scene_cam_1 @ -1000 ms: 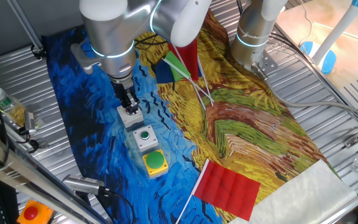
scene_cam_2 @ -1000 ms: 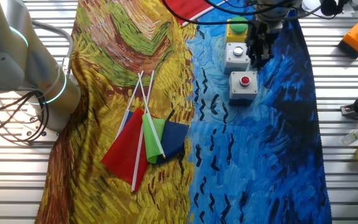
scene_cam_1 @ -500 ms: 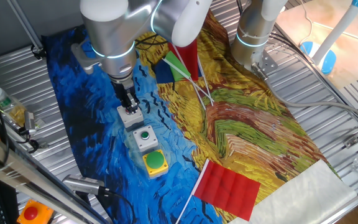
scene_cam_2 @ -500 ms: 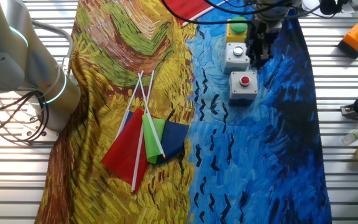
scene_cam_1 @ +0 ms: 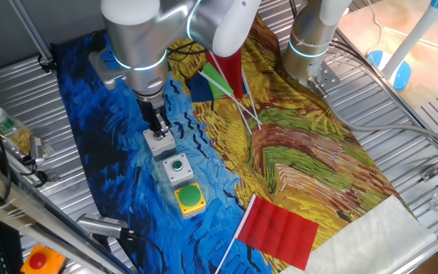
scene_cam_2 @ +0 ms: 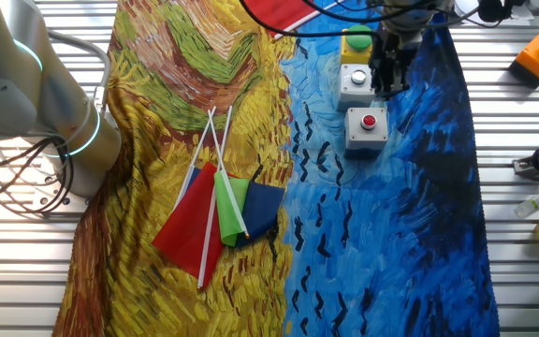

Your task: Press three buttons from left to right in sequence

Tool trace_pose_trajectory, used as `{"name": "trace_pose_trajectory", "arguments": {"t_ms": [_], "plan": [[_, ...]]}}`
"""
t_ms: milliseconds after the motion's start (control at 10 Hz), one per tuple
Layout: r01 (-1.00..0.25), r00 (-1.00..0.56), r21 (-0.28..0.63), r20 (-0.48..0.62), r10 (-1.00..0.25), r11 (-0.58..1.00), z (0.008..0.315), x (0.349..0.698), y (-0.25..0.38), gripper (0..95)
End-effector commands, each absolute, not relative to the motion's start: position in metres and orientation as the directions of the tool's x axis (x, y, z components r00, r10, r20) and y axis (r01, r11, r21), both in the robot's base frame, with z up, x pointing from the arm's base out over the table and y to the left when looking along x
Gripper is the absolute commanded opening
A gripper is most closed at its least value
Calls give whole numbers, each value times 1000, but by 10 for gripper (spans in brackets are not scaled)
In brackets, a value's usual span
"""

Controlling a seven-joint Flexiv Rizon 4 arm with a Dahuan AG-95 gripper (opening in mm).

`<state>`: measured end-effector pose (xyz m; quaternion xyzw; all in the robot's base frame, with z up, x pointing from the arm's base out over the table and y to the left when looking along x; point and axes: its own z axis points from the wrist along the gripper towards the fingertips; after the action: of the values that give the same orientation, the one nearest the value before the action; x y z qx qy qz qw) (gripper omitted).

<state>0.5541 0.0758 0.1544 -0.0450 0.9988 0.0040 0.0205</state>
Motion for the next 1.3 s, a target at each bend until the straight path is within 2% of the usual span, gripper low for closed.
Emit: {"name": "trace_pose_trajectory", "arguments": {"t_ms": [100, 500, 600, 1300], "plan": [[-91, -995, 8, -44, -91, 996, 154, 554, 76, 190], [-90, -995, 5, -47, -90, 996, 154, 554, 76, 190], [-86, -995, 4, -52, -86, 996, 154, 554, 76, 0], [-93, -995, 1, -35, -93, 996, 154, 554, 76, 0]]}}
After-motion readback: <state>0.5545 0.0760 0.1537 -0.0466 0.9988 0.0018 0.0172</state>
